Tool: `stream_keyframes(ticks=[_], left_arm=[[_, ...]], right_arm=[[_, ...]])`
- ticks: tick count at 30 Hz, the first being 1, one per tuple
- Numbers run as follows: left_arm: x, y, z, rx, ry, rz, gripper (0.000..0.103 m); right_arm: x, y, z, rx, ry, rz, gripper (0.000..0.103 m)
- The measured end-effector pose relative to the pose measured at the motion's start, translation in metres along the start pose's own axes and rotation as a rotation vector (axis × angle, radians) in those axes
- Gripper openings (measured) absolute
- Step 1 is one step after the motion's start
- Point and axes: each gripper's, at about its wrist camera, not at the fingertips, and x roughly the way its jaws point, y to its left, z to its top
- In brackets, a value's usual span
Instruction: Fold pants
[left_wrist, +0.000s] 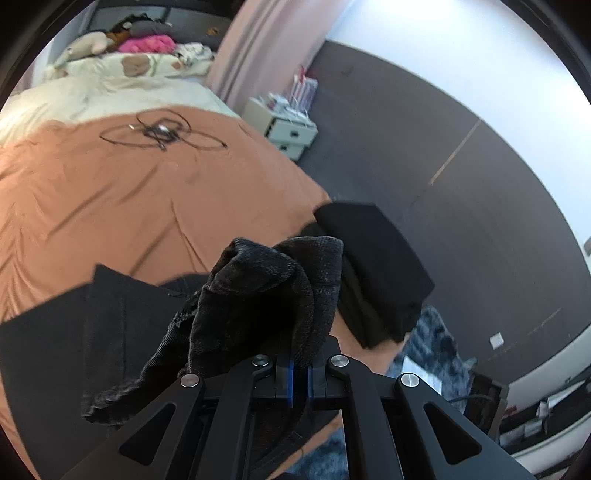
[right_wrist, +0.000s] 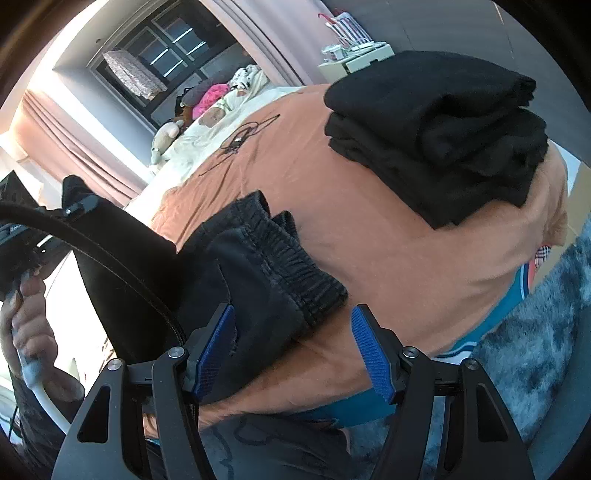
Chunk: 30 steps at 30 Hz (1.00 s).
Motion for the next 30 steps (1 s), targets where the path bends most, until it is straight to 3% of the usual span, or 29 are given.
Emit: stream_keyframes(ticks=[10, 13, 15, 16, 19, 21, 30], left_arm=[[0.046, -0.030, -0.039, 0.053, 0.109, -0.027, 0.006], [0.063, -0.032, -0.047, 0.065, 0.182, -0.036, 0.026], [0.065, -0.031, -0.051, 0.051, 0.207, -0.066, 0.052], [0.061, -0.028, -0.054, 0.033, 0.208, -0.096, 0.056], [0.042, -0.024, -0.058, 0.002, 0.163, -0.145, 0.065], [0.025, -0.020, -0.060, 0.000, 0.112, -0.133, 0.079], [-0.032, 0.046, -0.068, -0.102, 0.015, -0.002, 0.081]], right_arm=[[-0.001, 0.003, 0.005, 0.019, 0.022, -0.018, 0.064], [0.005, 0.002, 0.011, 0.017, 0.036, -0.010, 0.064], [0.005, 0.003, 0.013, 0.012, 0.039, -0.005, 0.064], [0.004, 0.005, 0.015, 0.005, 0.037, -0.002, 0.064], [0.001, 0.006, 0.018, -0.019, 0.031, 0.004, 0.064], [-0.002, 0.009, 0.019, -0.039, 0.029, 0.011, 0.064], [0.014, 0.028, 0.016, -0.133, 0.053, 0.039, 0.064]])
